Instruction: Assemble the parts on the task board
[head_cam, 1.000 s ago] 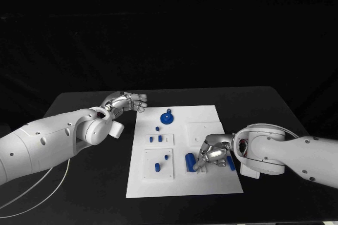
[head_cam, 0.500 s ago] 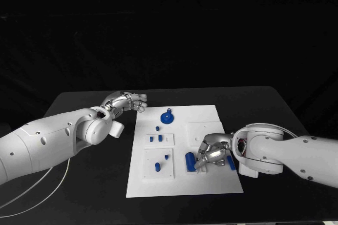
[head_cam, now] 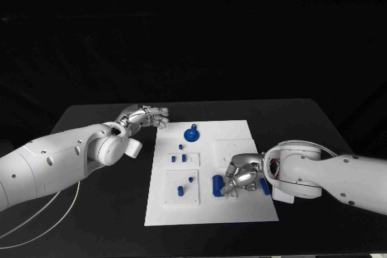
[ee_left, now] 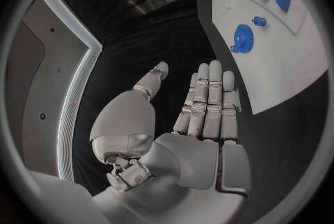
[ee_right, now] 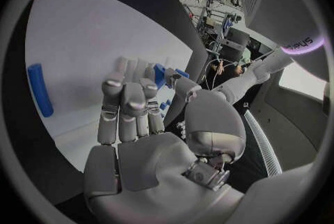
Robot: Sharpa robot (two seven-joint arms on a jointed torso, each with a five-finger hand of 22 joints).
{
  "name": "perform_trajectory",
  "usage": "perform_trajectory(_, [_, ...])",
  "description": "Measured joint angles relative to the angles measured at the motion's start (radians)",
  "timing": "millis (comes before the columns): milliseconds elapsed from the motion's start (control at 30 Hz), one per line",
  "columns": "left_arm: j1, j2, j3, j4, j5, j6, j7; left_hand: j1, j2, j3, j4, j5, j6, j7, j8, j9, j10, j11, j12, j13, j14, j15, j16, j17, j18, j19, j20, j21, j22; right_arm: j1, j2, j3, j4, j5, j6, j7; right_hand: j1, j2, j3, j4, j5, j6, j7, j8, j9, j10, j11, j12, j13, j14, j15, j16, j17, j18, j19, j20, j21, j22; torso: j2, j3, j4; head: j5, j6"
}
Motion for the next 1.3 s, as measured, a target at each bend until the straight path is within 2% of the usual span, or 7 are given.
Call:
perform_trajectory(133, [0.000,-0.001,0.000,0.000,-0.001,0.001,-0.001,0.000,0.000,0.000,0.000,0.000,0.000,0.000,0.000,-0.001,0.000,0.000,0.000,0.000,0.000,0.000,0.000,0.000,0.000,0.000,0.000,0.000,0.000,0.000,0.002,0.000,-0.001,-0.004,0.009,-0.004,-0.028,-0.025,-0.051,-0.028,0.034,0.000,0.000,0.000,-0.002,0.000,0.000,0.000,0.000,0.000,0.000,0.000,-0.002,0.007,-0.004,0.004,0.000,0.000,0.000,0.0001,-0.0002,0.000,0.000])
perform_trajectory(200, [0.000,-0.001,0.000,0.000,-0.001,0.001,-0.002,0.000,0.000,0.000,0.000,0.000,0.000,0.000,0.000,-0.001,0.000,0.000,0.000,0.000,0.000,0.000,0.000,0.000,0.000,0.000,0.000,0.000,0.000,0.000,0.002,-0.001,-0.001,-0.005,0.010,-0.007,-0.081,-0.038,-0.107,-0.026,0.011,0.000,0.000,0.000,-0.003,0.000,0.000,0.000,0.000,0.001,0.001,0.000,-0.003,0.014,-0.008,0.009,0.000,0.000,0.000,0.0003,-0.0002,0.000,-0.001])
perform_trajectory(400, [0.000,-0.001,0.000,0.000,-0.002,0.003,-0.003,0.003,0.003,0.000,0.000,0.000,0.000,0.000,0.000,-0.001,0.000,0.000,0.000,0.000,0.000,0.000,0.000,0.001,0.000,0.000,0.000,0.000,0.000,0.000,0.002,-0.001,-0.004,-0.010,0.009,-0.015,-0.116,-0.001,-0.169,-0.048,0.008,0.001,-0.001,0.000,-0.004,0.000,0.000,0.000,0.002,0.001,0.001,0.000,-0.005,0.014,-0.009,0.009,0.000,0.000,0.000,0.0004,-0.0002,0.000,-0.001])
perform_trajectory(533, [0.000,-0.001,-0.001,0.000,-0.003,0.003,-0.004,0.004,0.004,0.000,0.000,0.000,0.000,0.000,0.000,-0.001,0.000,0.000,0.000,0.000,0.000,0.000,0.000,0.001,0.000,0.000,0.000,0.000,0.001,0.000,0.000,-0.001,-0.009,-0.016,0.006,-0.020,-0.113,0.017,-0.160,-0.038,0.008,0.001,-0.001,0.000,-0.006,0.000,0.000,0.000,0.002,-0.001,0.000,0.000,-0.006,0.014,-0.009,0.009,0.000,-0.002,0.000,0.0009,-0.0004,0.001,-0.002])
perform_trajectory(733, [0.000,0.001,-0.003,-0.001,-0.004,0.005,-0.005,0.004,0.004,0.000,0.000,0.000,0.000,0.000,0.000,-0.001,0.000,0.000,0.000,0.000,0.000,0.000,0.000,0.002,0.000,0.000,0.000,0.000,0.001,-0.001,-0.001,-0.001,-0.008,-0.020,0.004,-0.023,-0.119,0.029,-0.133,0.008,0.004,0.001,-0.001,0.000,-0.007,0.000,0.000,0.000,0.002,-0.001,-0.001,0.006,-0.006,0.014,-0.009,0.009,0.000,-0.004,0.000,0.0009,-0.0007,-0.002,-0.002])
perform_trajectory(1100, [0.000,0.001,-0.006,-0.002,-0.005,0.006,-0.006,0.004,0.004,0.000,0.000,0.000,0.000,0.000,0.000,-0.001,0.000,0.000,0.000,0.000,0.000,0.000,0.000,0.003,0.000,0.000,0.000,0.000,0.002,-0.001,0.001,-0.001,-0.005,-0.020,0.006,-0.022,-0.098,0.045,-0.060,0.047,0.000,0.005,-0.004,0.000,-0.007,0.000,0.000,0.000,0.003,-0.001,-0.001,0.006,-0.007,0.014,-0.006,0.006,0.000,-0.004,0.000,0.0007,-0.0005,-0.002,-0.002])
perform_trajectory(1300, [0.000,0.000,-0.007,-0.002,-0.005,0.007,-0.006,0.004,0.004,0.000,0.000,0.000,0.000,0.000,0.000,-0.001,0.000,0.000,0.000,0.000,0.000,0.000,0.000,0.003,0.000,0.000,0.000,0.000,0.002,-0.001,0.004,-0.001,-0.008,-0.020,0.007,-0.022,-0.057,0.027,-0.008,0.044,0.000,0.010,-0.003,0.000,-0.007,0.004,-0.004,0.000,0.004,-0.001,-0.001,0.006,-0.009,0.014,-0.007,0.003,0.004,-0.003,0.000,0.0007,-0.0004,-0.003,-0.002])
